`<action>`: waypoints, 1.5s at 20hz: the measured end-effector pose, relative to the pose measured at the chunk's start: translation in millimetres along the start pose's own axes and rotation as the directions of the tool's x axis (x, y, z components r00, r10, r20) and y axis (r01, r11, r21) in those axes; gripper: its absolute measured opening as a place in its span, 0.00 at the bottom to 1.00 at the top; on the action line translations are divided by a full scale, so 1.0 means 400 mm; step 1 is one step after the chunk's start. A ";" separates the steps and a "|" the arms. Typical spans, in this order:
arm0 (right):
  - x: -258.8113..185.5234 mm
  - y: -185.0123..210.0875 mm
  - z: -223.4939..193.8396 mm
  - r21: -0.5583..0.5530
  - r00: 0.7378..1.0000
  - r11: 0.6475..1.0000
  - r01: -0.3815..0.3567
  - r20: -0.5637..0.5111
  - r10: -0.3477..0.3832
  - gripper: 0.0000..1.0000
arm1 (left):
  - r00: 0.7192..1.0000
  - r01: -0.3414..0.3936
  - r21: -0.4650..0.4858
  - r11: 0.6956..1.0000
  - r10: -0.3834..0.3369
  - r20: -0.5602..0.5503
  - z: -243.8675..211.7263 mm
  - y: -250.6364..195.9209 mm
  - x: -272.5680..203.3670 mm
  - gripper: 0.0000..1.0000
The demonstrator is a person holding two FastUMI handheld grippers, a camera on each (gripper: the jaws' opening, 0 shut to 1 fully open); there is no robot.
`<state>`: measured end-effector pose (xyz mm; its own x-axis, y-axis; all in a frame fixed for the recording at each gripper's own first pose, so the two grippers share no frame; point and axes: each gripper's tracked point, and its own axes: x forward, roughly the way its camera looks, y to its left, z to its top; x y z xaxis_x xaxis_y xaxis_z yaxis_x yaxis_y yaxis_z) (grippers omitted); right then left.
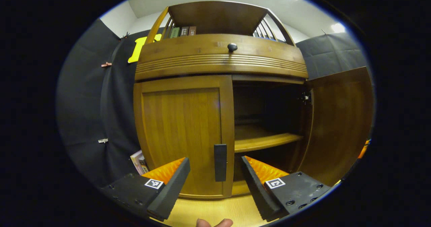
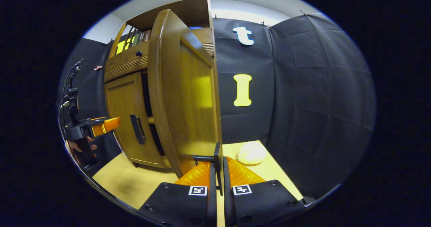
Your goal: Open the right door of the double-door shoe cabinet with the right hand, and open the left door with the left hand.
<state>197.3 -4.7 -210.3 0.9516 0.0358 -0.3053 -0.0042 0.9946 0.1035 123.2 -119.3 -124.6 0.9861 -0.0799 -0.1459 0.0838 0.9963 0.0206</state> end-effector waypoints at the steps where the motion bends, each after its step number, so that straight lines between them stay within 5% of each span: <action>1: -0.008 -0.028 -0.005 0.020 1.000 1.000 0.002 0.001 -0.002 0.13 | 1.000 -0.005 -0.013 1.000 0.005 -0.014 -0.015 -0.001 0.017 0.92; 2: -0.012 -0.043 -0.003 0.037 1.000 0.999 0.001 0.000 -0.001 0.05 | 1.000 -0.013 -0.024 1.000 0.012 -0.026 -0.035 -0.001 0.032 0.92; 3: -0.012 -0.052 0.006 0.040 1.000 0.999 0.003 0.006 -0.003 0.13 | 0.999 -0.018 -0.034 0.999 0.017 -0.035 -0.047 0.000 0.047 0.92; 16: -0.053 -0.172 0.076 -0.002 0.998 1.000 -0.013 0.066 0.013 0.13 | 0.996 -0.060 -0.047 0.997 0.057 -0.065 -0.106 -0.014 0.197 0.85; 17: -0.063 -0.192 0.088 -0.013 0.996 1.000 0.011 0.090 -0.010 0.04 | 0.996 -0.061 -0.038 0.997 0.058 -0.067 -0.109 -0.013 0.205 0.83; 23: -0.060 -0.299 0.156 -0.006 0.979 0.992 0.124 0.162 -0.121 0.94 | 0.991 -0.099 0.015 0.995 0.100 -0.084 -0.131 -0.001 0.265 0.62; 24: -0.050 -0.309 0.158 0.003 0.978 0.991 0.130 0.164 -0.129 1.00 | 0.992 -0.092 0.009 0.996 0.092 -0.090 -0.136 -0.006 0.274 0.55; 26: -0.016 -0.327 0.153 0.014 0.979 0.991 0.131 0.156 -0.132 0.97 | 0.989 -0.117 0.013 0.993 0.118 -0.087 -0.137 -0.006 0.283 0.37; 30: 0.020 -0.362 0.137 0.055 0.984 0.992 0.116 0.130 -0.122 0.98 | 0.985 -0.149 0.003 0.989 0.148 -0.089 -0.141 -0.005 0.283 0.34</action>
<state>222.4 -153.6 -175.8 0.9768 -0.0990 -0.1900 0.1230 0.9852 0.1190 226.7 -128.4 -197.0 0.9708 0.0720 -0.2289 -0.0634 0.9970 0.0447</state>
